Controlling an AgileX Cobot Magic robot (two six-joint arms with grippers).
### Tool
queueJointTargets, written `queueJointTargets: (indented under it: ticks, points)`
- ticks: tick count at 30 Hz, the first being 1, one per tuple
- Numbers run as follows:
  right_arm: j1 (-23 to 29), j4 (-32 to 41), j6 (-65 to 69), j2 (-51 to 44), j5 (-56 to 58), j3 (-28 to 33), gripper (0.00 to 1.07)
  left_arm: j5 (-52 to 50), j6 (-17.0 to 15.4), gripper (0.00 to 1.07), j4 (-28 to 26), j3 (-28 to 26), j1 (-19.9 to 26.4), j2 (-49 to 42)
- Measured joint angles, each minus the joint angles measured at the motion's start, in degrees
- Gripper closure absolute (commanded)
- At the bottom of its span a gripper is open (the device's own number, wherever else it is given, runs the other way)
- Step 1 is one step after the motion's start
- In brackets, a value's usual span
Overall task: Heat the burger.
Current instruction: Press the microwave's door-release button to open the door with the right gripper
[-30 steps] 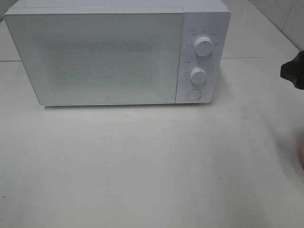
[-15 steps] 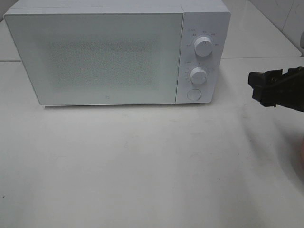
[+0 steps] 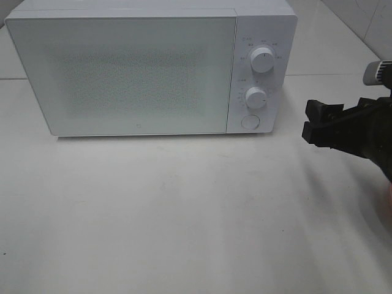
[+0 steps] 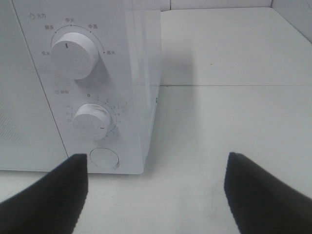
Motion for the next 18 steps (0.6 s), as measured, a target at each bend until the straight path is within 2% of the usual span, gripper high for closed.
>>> queueJointTargets:
  ticks: [2, 3, 7, 9, 11, 14, 18]
  points:
    - [3.3, 4.8, -0.3, 2.8, -5.4, 0.0, 0.32, 0.0, 0.0, 0.09, 0.0, 0.0, 0.0, 0.0]
    - [3.3, 4.8, -0.3, 2.8, -5.4, 0.0, 0.32, 0.0, 0.0, 0.09, 0.0, 0.0, 0.0, 0.0]
    - [8.8, 9.3, -1.5, 7.4, -12.4, 0.0, 0.32, 0.0, 0.0, 0.09, 0.0, 0.0, 0.0, 0.0]
    - [10.0, 10.1, -1.6, 8.3, -12.8, 0.0, 0.32, 0.0, 0.0, 0.09, 0.0, 0.0, 0.0, 0.0]
    - [14.2, 13.3, -1.7, 11.1, -13.1, -0.1, 0.32, 0.0, 0.0, 0.09, 0.0, 0.0, 0.0, 0.0]
    - [15.0, 14.1, -1.7, 11.7, -13.1, -0.1, 0.32, 0.0, 0.0, 0.09, 0.0, 0.0, 0.0, 0.0]
    - [18.9, 18.0, -1.7, 13.6, -13.2, -0.1, 0.32, 0.0, 0.0, 0.09, 0.0, 0.0, 0.0, 0.0]
